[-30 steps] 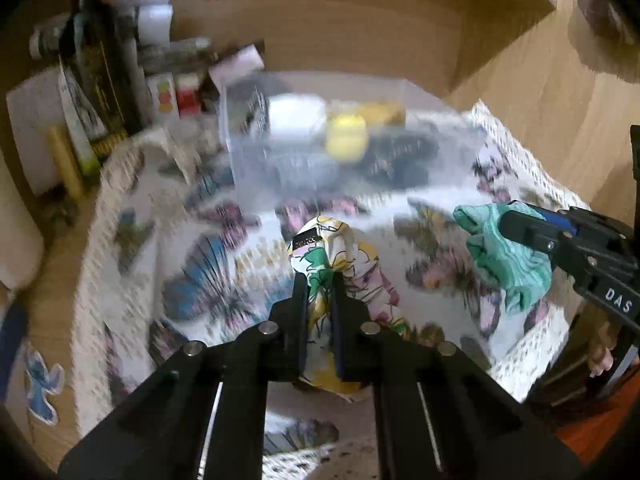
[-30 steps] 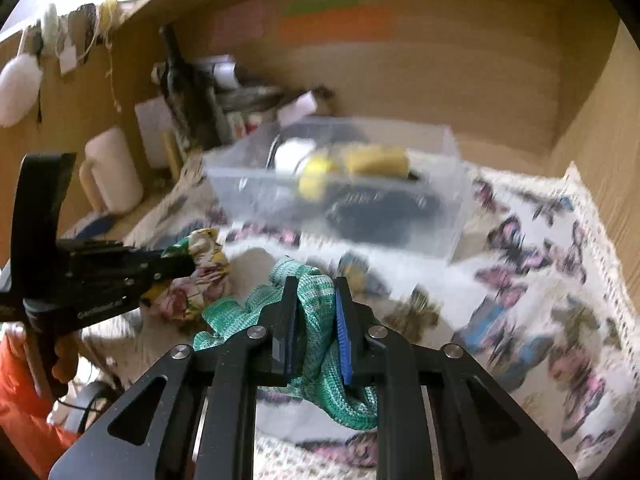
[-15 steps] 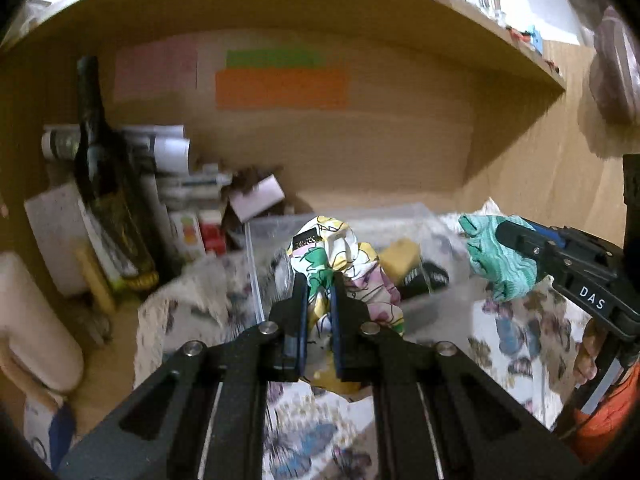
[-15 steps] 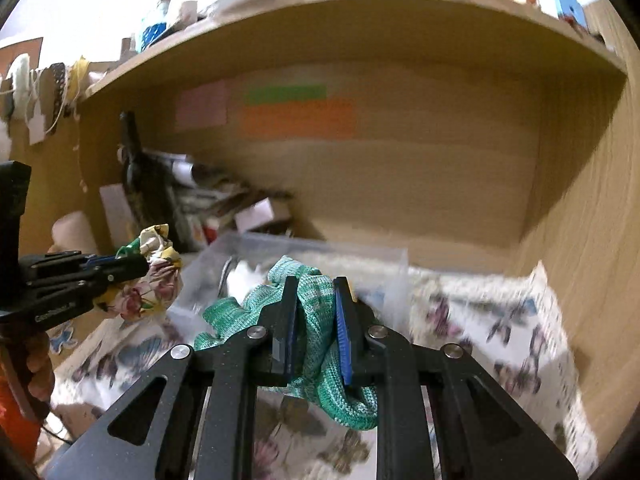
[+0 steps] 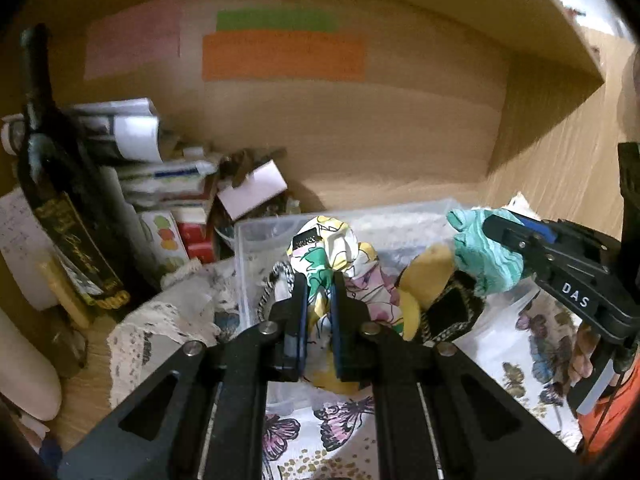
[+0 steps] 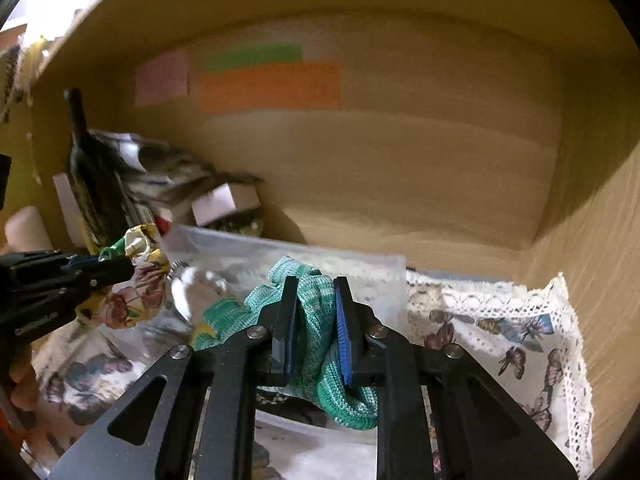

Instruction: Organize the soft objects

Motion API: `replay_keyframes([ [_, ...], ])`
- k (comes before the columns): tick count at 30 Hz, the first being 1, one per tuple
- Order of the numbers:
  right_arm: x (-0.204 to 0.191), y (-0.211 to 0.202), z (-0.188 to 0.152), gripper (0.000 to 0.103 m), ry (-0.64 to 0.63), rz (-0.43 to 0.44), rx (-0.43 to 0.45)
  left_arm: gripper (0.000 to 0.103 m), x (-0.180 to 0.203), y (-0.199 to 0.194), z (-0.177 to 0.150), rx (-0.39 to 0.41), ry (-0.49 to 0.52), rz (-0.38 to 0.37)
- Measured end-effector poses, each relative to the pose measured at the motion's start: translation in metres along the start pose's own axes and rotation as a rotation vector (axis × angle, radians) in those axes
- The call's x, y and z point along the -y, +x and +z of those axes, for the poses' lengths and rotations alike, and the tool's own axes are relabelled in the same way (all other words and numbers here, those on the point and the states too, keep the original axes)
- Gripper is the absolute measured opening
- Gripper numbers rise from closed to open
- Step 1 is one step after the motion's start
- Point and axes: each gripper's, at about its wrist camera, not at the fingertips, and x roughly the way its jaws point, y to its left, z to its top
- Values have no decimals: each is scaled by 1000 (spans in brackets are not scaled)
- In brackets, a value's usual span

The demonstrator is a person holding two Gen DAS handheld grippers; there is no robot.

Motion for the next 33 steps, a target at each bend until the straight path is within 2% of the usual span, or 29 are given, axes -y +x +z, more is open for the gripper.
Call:
replay_keyframes([
  [5, 2, 21, -9, 16, 3, 29, -71, 9, 0, 21, -5, -64, 6, 2],
  [7, 1, 28, -13, 20, -4, 35, -101, 10, 0, 29, -7, -105, 10, 7],
  [10, -3, 35, -18, 25, -32, 18, -132, 13, 2, 31, -11, -123, 20, 15],
  [11, -3, 36, -18, 27, -38, 20, -142, 15, 3, 29, -12, -122, 23, 11],
  [13, -5, 37, -19, 40, -49, 25, -162, 23, 5, 25, -12, -115, 27, 8],
  [15, -5, 34, -18, 45, -53, 26, -163, 39, 7, 17, -10, -96, 25, 3],
  [17, -6, 29, -16, 48, -52, 22, -151, 49, 8, 6, -8, -65, 22, 5],
  [19, -7, 20, -12, 64, -52, 14, -133, 52, 10, -4, -6, -37, 27, 17],
  [21, -8, 10, -8, 75, -50, 12, -115, 55, 13, -15, -3, -7, 38, 28],
  [26, -16, -31, 2, 89, -58, 2, -6, 76, 18, -46, 2, 73, 39, 50],
  [28, -21, -49, 5, 103, -63, -4, 38, 76, 20, -57, 3, 98, 38, 48],
  [29, -23, -56, 6, 103, -62, -4, 57, 78, 20, -61, 3, 106, 38, 44],
  [32, -26, -80, 7, 103, -59, -11, 118, 96, 26, -79, 1, 146, 33, 39],
  [33, -28, -88, 7, 103, -63, -17, 137, 99, 28, -86, 0, 170, 33, 40],
])
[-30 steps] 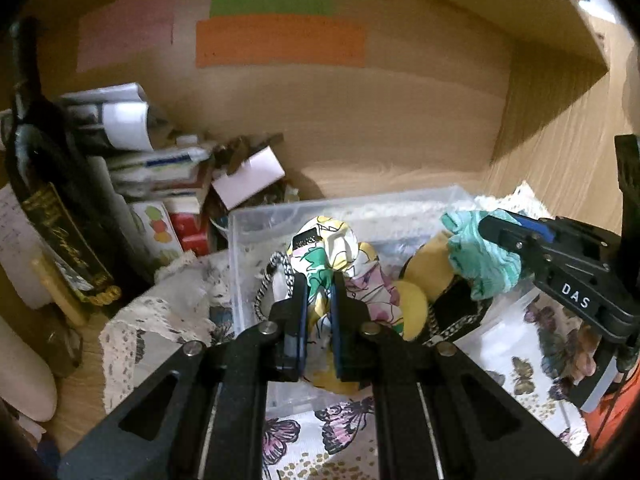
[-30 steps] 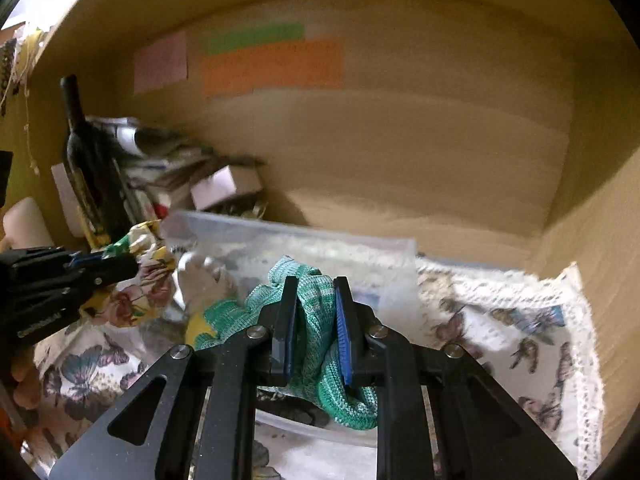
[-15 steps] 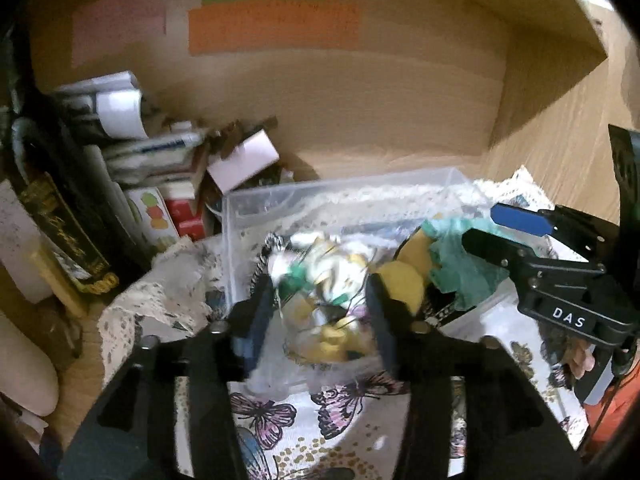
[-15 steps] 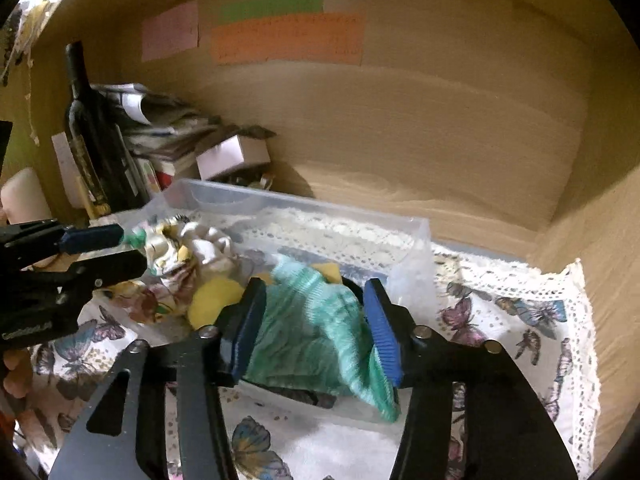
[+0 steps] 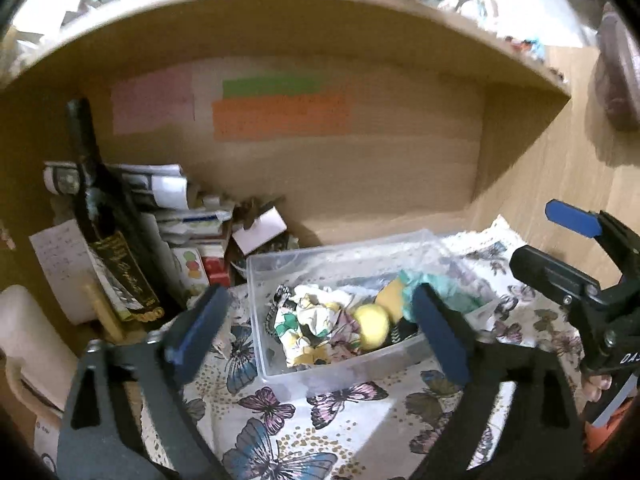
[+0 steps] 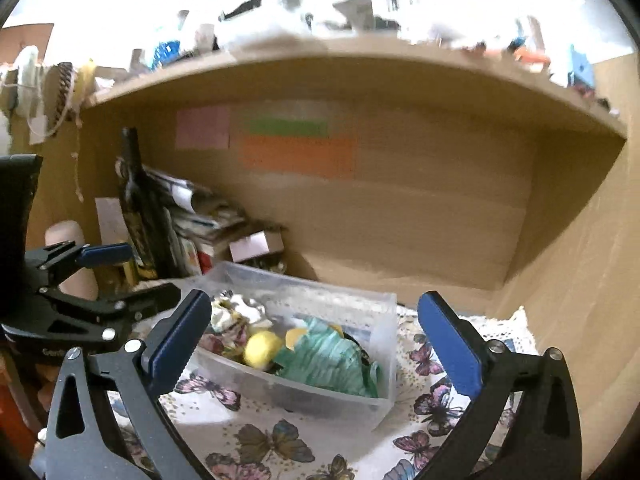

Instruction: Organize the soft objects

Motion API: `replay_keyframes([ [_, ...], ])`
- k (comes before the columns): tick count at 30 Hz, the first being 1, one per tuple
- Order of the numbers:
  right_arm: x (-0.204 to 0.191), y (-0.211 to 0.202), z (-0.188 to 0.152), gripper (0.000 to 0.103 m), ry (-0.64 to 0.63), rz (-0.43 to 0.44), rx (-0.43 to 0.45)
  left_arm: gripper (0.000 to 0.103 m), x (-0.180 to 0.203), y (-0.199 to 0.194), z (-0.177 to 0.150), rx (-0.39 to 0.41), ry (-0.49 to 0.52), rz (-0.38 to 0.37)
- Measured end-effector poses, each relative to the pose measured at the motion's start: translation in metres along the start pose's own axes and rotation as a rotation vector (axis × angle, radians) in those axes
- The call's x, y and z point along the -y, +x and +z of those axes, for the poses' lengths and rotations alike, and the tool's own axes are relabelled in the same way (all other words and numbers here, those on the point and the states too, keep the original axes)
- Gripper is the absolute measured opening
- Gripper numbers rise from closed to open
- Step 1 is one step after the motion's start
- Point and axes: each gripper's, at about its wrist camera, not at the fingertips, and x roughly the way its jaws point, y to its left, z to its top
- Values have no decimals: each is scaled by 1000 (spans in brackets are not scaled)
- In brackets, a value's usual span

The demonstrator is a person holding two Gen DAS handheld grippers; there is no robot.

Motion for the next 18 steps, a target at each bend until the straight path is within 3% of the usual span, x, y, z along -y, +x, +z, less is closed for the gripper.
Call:
replay_keyframes([
  [9, -3, -26, -2, 103, 53, 30, 54, 103, 11, -41, 1, 97, 16, -7],
  [18, -2, -40, -5, 103, 77, 21, 71, 103, 13, -53, -1, 124, -3, -31],
])
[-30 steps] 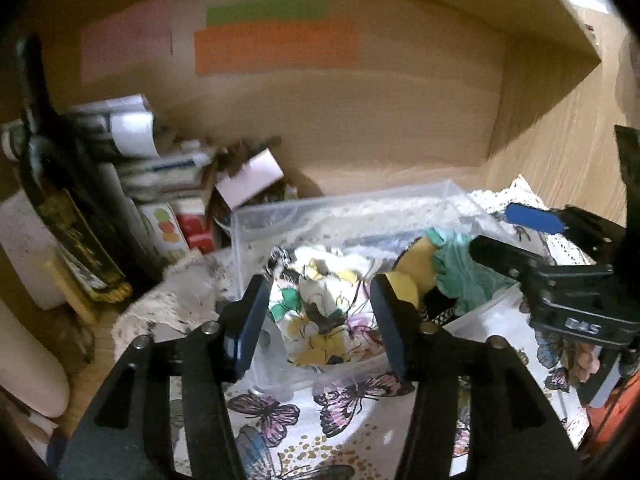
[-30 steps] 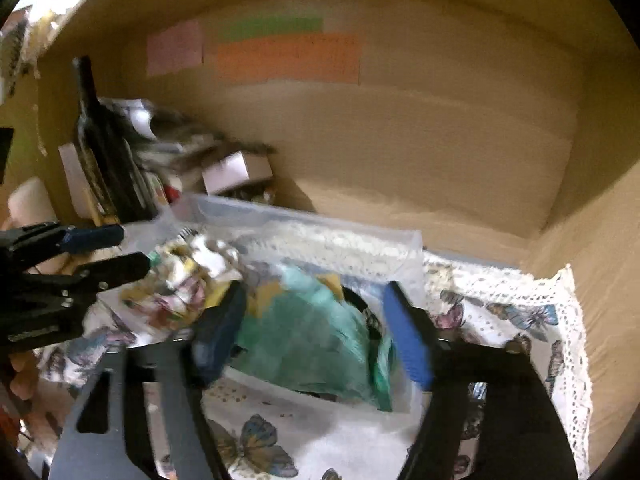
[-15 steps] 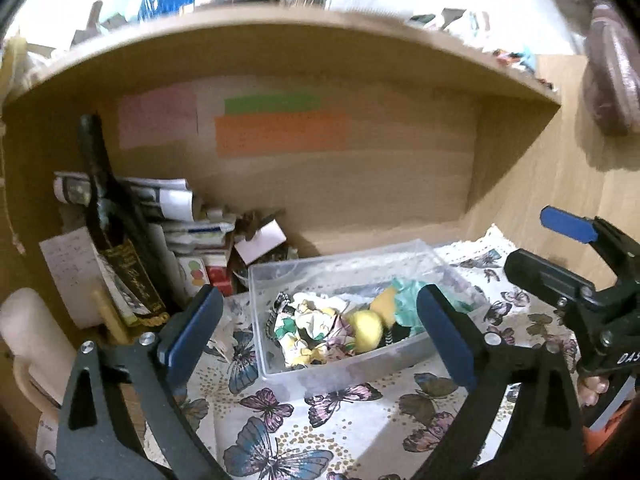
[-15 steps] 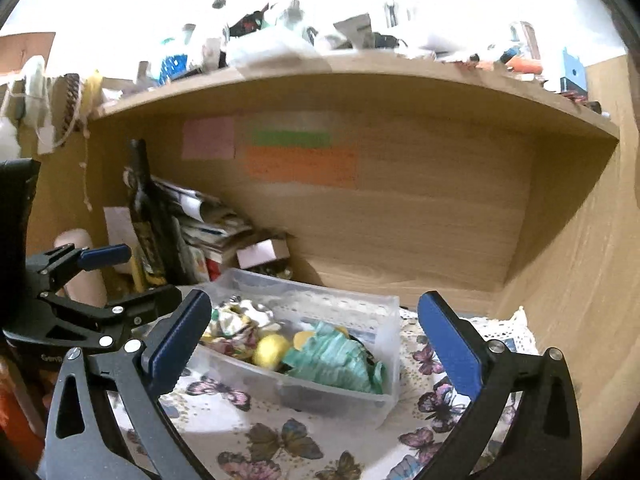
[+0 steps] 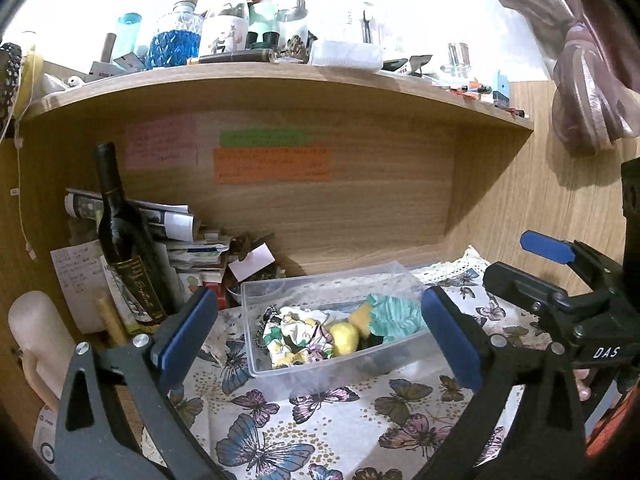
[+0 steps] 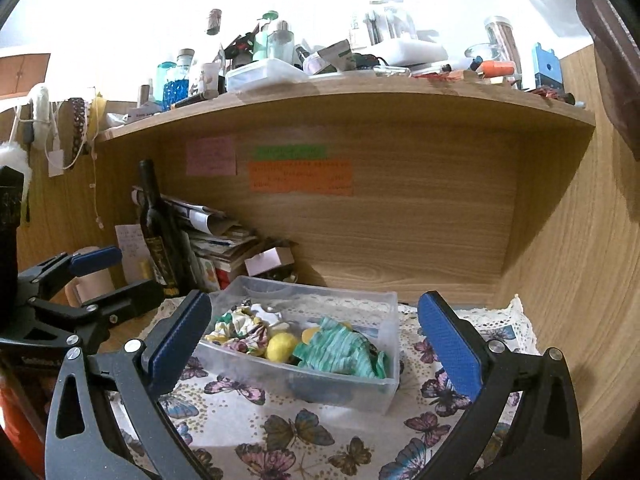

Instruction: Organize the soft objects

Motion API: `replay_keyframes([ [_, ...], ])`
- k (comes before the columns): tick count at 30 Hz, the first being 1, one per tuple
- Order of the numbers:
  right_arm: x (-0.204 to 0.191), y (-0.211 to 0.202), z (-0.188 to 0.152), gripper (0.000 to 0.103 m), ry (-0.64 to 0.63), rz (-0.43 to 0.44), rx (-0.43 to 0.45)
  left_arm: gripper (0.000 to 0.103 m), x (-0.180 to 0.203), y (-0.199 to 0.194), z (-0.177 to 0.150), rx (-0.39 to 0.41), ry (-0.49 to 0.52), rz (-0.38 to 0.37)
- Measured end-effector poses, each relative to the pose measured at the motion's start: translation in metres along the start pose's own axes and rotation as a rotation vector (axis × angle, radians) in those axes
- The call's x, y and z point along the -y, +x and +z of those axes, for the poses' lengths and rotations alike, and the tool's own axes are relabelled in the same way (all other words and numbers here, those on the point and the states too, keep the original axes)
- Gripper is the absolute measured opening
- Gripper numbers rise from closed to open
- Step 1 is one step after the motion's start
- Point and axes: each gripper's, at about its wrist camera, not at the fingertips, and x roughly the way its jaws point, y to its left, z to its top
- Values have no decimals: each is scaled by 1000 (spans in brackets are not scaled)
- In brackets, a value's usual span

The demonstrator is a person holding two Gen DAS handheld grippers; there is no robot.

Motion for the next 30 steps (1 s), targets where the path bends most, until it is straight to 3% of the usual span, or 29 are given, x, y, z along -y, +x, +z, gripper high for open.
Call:
replay_keyframes([
  [30, 3, -6, -2, 103, 30, 4, 4, 103, -1, -2, 0, 18, -6, -4],
])
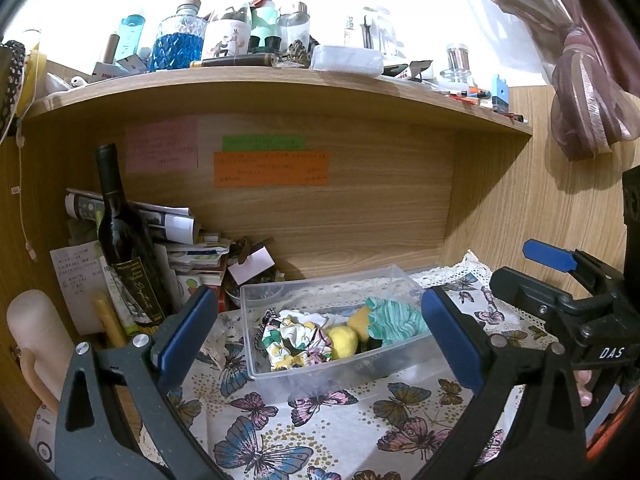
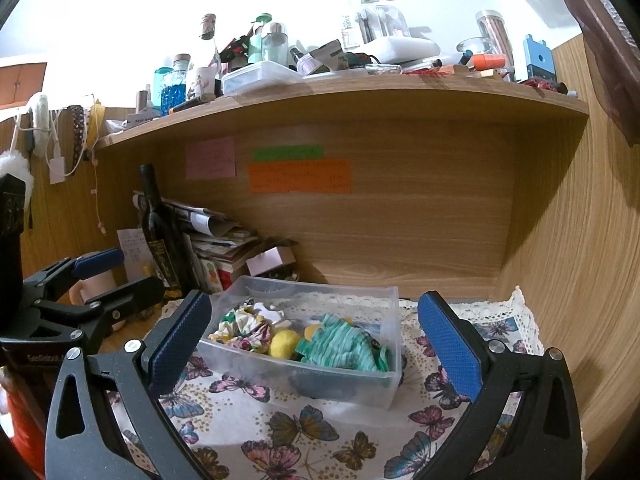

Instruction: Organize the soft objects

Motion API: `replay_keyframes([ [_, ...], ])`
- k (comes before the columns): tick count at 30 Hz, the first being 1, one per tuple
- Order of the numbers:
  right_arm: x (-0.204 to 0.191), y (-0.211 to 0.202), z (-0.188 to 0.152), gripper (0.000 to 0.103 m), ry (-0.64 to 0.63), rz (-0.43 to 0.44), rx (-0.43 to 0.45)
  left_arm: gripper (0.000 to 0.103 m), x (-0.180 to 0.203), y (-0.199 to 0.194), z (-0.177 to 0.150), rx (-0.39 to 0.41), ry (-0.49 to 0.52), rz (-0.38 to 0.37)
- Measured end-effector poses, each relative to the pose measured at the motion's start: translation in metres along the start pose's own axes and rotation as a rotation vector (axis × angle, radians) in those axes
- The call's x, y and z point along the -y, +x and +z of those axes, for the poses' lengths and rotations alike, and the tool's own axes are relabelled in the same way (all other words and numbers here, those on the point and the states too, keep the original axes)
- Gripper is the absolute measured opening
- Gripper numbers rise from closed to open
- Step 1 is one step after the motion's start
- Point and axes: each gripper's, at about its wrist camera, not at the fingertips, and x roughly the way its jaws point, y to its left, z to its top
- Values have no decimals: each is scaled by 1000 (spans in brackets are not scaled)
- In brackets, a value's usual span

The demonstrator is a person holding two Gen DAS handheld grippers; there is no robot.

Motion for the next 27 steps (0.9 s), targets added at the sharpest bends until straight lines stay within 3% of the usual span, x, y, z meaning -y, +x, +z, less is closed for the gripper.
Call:
replay_keyframes([
  [27, -4, -3, 0, 103, 0, -4, 5, 103, 6, -1, -1, 4, -1, 0],
])
